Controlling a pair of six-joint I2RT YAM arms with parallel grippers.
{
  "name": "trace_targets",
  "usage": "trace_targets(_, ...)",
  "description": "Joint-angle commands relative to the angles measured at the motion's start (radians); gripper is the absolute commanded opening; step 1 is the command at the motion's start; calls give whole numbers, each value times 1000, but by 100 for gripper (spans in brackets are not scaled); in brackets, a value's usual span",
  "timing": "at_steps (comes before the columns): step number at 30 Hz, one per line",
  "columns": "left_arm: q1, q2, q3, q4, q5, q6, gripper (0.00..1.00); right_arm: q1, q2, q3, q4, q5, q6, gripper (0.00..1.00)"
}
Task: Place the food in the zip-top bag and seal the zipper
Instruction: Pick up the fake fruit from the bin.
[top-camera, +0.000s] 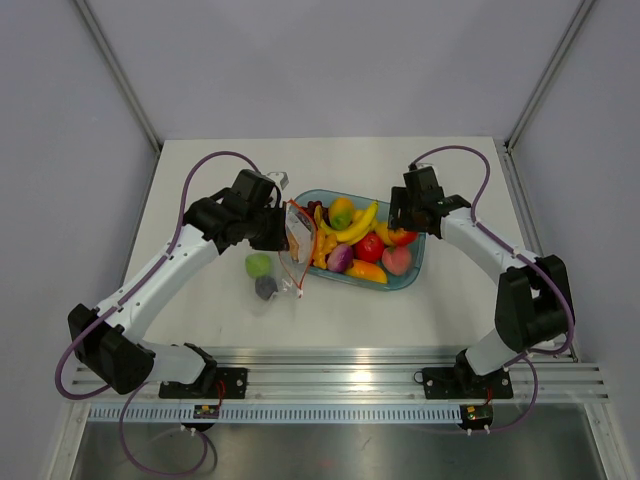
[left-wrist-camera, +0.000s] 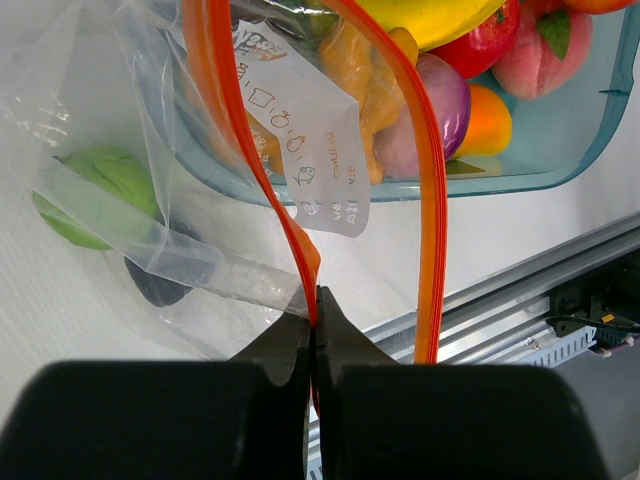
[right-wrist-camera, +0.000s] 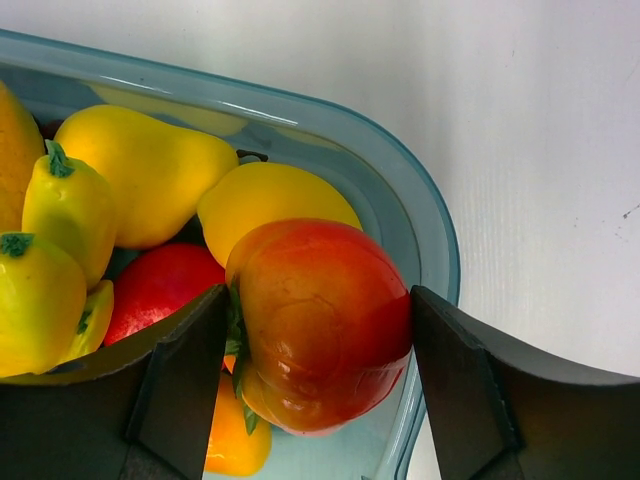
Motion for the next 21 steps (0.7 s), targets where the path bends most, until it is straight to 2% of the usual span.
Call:
trace_targets(1, -4, -22, 19, 41, 23, -3, 0, -4, -60, -9, 6, -17, 1, 46)
trace_targets(3, -4, -25, 16, 41, 23, -3, 0, -5, -81, -17, 2, -21, 5, 40)
trace_targets(21, -4, -22, 11, 58, 45, -9, 0, -2, -287, -71, -37, -140, 71, 35)
